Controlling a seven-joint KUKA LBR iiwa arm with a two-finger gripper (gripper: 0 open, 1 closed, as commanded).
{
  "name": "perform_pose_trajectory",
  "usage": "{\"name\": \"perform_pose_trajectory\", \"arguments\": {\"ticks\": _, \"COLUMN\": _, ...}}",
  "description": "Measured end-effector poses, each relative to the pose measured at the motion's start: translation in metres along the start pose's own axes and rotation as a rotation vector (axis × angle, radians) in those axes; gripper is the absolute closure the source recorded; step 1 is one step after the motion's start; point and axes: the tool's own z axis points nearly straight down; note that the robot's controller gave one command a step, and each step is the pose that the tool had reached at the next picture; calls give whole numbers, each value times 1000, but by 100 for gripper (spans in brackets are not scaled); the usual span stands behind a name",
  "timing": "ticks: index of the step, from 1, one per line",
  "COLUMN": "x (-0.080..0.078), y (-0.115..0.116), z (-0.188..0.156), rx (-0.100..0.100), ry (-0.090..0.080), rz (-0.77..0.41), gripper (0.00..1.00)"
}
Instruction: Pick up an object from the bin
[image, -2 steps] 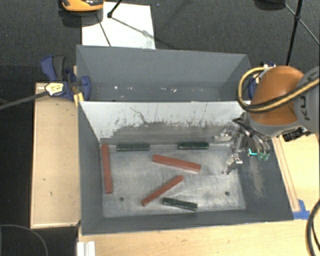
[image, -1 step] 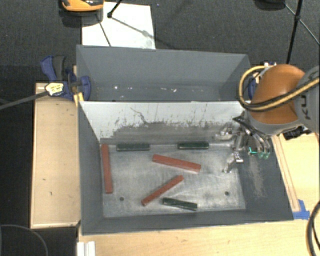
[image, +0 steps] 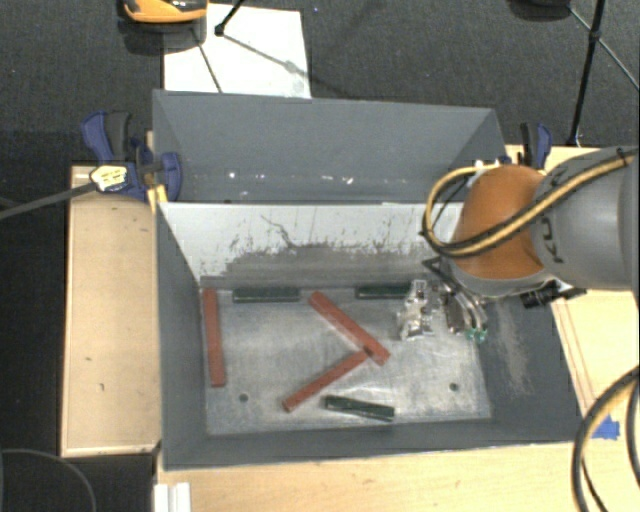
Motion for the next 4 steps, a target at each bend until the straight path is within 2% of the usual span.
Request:
{"name": "perform_pose_trajectory", "arguments": {"ticks": 1, "x": 1, "y": 0, "z": 2, "rx": 1, "ry": 3, "rz": -2, "gripper": 0}}
{"name": "perform_pose_trajectory", "arguments": {"ticks": 2, "x": 1, "y": 0, "z": 1, "rx": 1, "ry": 3, "rz": -2, "gripper": 0}}
{"name": "perform_pose_trajectory", "arguments": {"ticks": 3, "x": -1, "y": 10, "z": -4, "rx": 2, "ry": 10, "rz": -71, "gripper": 0}}
{"name": "perform_pose_trajectory", "arguments": {"ticks": 4, "x": 8, "y": 32, "z": -4, "rx": -1, "ry": 5, "rz": -177, "gripper": 0}}
